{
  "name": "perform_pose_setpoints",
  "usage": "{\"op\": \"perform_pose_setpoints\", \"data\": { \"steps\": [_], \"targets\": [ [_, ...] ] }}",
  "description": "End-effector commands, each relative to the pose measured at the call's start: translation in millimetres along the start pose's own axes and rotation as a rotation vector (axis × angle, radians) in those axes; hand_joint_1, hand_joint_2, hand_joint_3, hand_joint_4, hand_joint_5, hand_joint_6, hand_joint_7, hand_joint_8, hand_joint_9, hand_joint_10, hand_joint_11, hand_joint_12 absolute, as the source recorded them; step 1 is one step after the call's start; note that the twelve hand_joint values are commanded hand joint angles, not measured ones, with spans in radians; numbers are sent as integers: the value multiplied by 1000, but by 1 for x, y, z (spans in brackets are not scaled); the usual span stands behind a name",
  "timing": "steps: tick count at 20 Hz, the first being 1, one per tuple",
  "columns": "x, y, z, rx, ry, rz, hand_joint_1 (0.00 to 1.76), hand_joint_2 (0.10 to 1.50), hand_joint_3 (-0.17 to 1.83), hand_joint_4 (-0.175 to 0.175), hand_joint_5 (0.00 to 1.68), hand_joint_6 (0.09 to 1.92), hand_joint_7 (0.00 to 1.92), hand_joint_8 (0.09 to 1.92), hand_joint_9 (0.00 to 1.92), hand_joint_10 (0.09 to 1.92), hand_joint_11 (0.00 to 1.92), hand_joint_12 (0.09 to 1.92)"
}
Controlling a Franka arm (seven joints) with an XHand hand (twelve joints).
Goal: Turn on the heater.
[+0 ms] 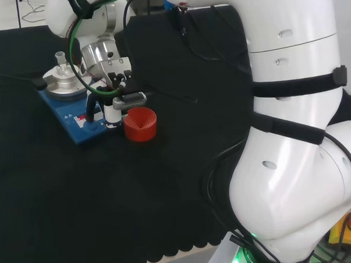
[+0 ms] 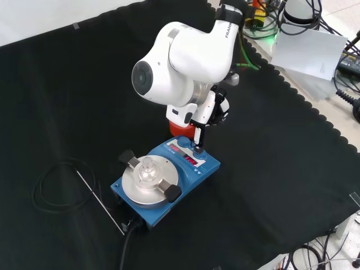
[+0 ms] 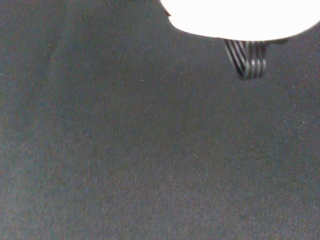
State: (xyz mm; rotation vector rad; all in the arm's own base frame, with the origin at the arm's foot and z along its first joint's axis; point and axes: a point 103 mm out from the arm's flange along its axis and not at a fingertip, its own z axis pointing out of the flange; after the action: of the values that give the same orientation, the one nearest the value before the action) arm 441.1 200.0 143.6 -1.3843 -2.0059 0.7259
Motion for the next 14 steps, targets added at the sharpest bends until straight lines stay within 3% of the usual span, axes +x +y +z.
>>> {"op": "perform_pose_setpoints", "data": {
  "steps": [1,14],
  "targets": [
    [-1,0,0,0,3,0,1543,535,1321,-49,453,194,1740,1761,1784,1750,1403,1491],
    [-4,-1,2,0,21,-8,1542,535,1323,-50,459,198,1738,1759,1785,1746,1404,1491]
  ]
}}
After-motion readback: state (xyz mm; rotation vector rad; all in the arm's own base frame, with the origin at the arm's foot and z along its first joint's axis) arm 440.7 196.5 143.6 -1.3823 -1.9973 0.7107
